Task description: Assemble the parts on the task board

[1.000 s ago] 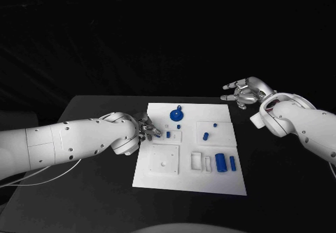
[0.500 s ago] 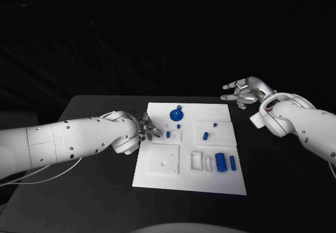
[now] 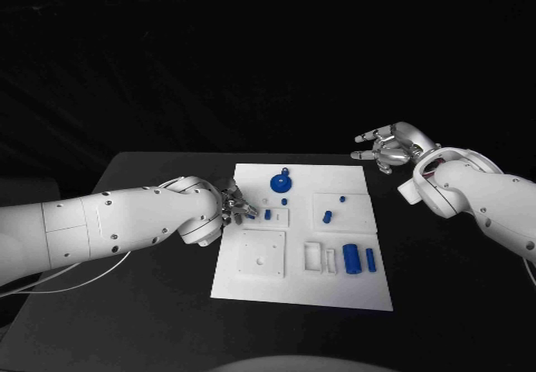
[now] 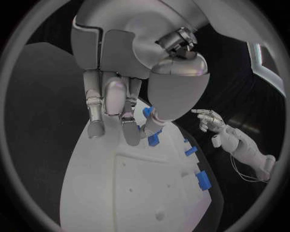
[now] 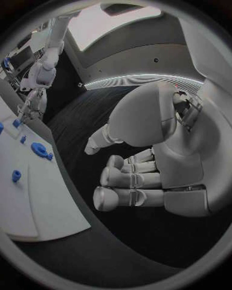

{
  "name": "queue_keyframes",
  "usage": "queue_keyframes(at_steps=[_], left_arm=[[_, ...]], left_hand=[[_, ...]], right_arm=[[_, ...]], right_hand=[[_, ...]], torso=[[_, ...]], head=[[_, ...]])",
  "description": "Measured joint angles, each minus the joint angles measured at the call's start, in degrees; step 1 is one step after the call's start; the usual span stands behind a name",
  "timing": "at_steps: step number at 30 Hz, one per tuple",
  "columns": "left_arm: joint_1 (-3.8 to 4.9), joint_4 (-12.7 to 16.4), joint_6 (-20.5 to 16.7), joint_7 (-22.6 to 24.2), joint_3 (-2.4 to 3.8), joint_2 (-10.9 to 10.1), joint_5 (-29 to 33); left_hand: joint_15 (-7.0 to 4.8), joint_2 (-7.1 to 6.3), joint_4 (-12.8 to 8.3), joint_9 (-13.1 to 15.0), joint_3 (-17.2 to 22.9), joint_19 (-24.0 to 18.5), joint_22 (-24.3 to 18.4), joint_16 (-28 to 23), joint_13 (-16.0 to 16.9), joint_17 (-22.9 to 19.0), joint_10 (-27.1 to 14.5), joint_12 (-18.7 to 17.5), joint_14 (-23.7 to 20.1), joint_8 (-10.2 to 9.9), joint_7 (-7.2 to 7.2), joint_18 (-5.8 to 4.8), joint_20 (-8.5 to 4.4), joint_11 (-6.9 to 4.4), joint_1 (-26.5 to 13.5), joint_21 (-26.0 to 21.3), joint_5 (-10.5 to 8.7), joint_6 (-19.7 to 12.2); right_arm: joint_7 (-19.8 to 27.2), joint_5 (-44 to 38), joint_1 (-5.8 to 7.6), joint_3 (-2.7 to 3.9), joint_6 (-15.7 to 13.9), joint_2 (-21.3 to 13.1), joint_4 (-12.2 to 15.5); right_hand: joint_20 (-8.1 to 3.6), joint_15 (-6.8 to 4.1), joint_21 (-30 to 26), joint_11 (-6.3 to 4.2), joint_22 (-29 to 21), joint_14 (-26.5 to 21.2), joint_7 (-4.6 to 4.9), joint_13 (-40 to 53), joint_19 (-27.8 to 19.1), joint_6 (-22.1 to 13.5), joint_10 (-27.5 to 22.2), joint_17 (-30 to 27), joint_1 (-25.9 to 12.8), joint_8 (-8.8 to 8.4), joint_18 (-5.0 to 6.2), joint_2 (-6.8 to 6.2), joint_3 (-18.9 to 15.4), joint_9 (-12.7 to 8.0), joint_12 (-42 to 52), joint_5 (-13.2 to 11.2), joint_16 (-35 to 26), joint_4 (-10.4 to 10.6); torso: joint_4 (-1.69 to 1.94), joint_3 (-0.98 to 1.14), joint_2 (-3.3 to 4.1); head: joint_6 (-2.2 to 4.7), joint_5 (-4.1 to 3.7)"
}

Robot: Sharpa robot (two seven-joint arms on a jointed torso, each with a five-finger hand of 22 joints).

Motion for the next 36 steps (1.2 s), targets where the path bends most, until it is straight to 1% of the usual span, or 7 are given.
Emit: queue_keyframes(at_steps=[11,14,16,17,18,20,36], left_arm=[[-0.05,-0.2,0.0,0.0,-0.05,0.1,0.0],[-0.09,-0.2,0.0,0.0,-0.1,0.2,0.0],[-0.13,-0.3,0.1,-0.1,-0.15,0.2,0.0],[-0.17,-0.3,0.1,-0.1,-0.21,0.2,0.0],[-0.29,-0.4,0.2,-0.2,-0.31,0.2,0.0],[-0.51,-0.3,0.5,-0.2,-0.4,0.4,0.1],[-0.47,-0.7,1.3,-0.5,-0.34,0.6,0.2]], left_hand=[[0.0,-0.46,2.7,0.2,-2.7,0.0,0.0,0.0,0.0,-0.1,0.7,0.0,0.0,0.1,-0.04,0.0,0.0,0.71,1.3,-0.2,-4.58,1.1],[0.0,-1.9,4.7,0.0,-3.3,0.0,0.0,0.0,0.0,-0.1,0.7,0.0,0.0,0.4,-0.35,0.0,0.0,0.71,1.4,-0.4,-5.25,1.5],[0.0,-2.87,6.1,0.1,-3.4,0.0,0.0,0.0,0.0,-0.1,0.7,0.0,0.0,0.5,-1.25,0.0,0.0,0.71,1.0,-0.4,-5.48,2.5],[0.01,-3.18,6.6,0.1,-3.3,0.0,0.0,0.0,0.0,-0.1,0.7,0.0,0.0,0.4,-2.19,0.0,0.0,0.71,1.2,-0.4,-5.57,5.3],[0.08,-3.33,6.8,0.1,-3.2,0.0,0.0,0.0,0.0,-0.1,0.1,0.0,-0.1,0.3,-5.18,-0.01,0.0,0.13,1.3,-0.4,-5.58,10.3],[0.08,-3.56,6.8,0.1,-3.2,0.0,0.0,0.0,0.0,-0.1,-0.6,0.0,-0.1,0.4,-6.44,-0.01,0.0,-0.64,1.2,-0.4,-5.59,11.6],[0.08,-4.7,8.1,0.3,-3.2,0.0,0.0,0.0,-0.1,-0.2,-0.9,0.0,-0.1,0.5,-7.47,-0.01,0.0,-0.88,2.1,-0.7,-6.03,12.1]], right_arm=[[0.0,0.0,0.0,0.0,0.0,0.0,0.0],[0.0,0.0,0.0,0.0,0.0,0.0,0.0],[0.0,0.0,0.0,0.0,0.0,0.0,0.0],[0.0,0.0,-0.01,0.0,0.0,0.0,0.0],[0.0,0.0,-0.01,0.0,0.0,0.0,0.0],[0.0,0.0,-0.02,0.0,0.0,0.0,0.0],[0.0,0.0,-0.02,0.0,0.0,0.0,0.0]], right_hand=[[0.0,0.0,0.0,0.09,0.0,0.0,-0.19,0.0,0.0,0.2,0.1,0.0,0.0,0.0,0.0,0.0,0.2,0.0,0.0,0.0,0.0,0.2],[0.0,0.0,0.0,0.09,0.0,0.0,-0.19,0.0,0.0,0.2,0.1,0.0,0.0,0.0,0.0,0.0,0.2,0.0,0.0,0.0,0.0,0.2],[0.0,0.0,0.0,0.09,0.0,0.0,-0.19,0.0,0.0,0.2,0.1,0.0,0.0,0.0,0.0,0.0,0.2,0.0,0.0,0.0,0.0,0.2],[0.0,0.0,0.0,0.09,0.0,0.0,-0.19,0.0,0.0,0.2,0.1,0.0,0.0,0.0,0.0,0.0,0.2,0.0,0.0,0.0,0.0,0.2],[0.0,0.0,0.0,0.09,0.0,0.0,-0.19,0.0,0.0,0.2,0.1,0.0,0.0,0.0,0.0,0.0,0.2,0.0,0.0,0.0,0.0,0.2],[0.0,0.0,0.0,0.09,0.0,0.0,-0.19,0.0,0.0,0.2,0.1,0.0,0.0,0.0,0.0,0.0,0.2,0.0,0.0,0.0,0.0,0.2],[0.0,0.0,0.0,-0.07,0.0,0.0,-0.17,0.0,0.0,0.2,-0.1,0.0,0.0,0.0,0.0,0.0,0.2,0.0,0.0,0.0,0.0,0.2]], torso=[[0.03,-0.02,0.01],[0.03,-0.03,0.01],[0.03,-0.02,0.01],[0.03,-0.02,0.01],[0.03,-0.03,0.01],[0.03,-0.03,0.01],[0.02,-0.02,0.01]], head=[[0.01,-0.04],[0.01,-0.04],[-0.02,-0.06],[-0.02,-0.08],[-0.03,-0.09],[-0.07,-0.09],[-0.09,-0.2]])
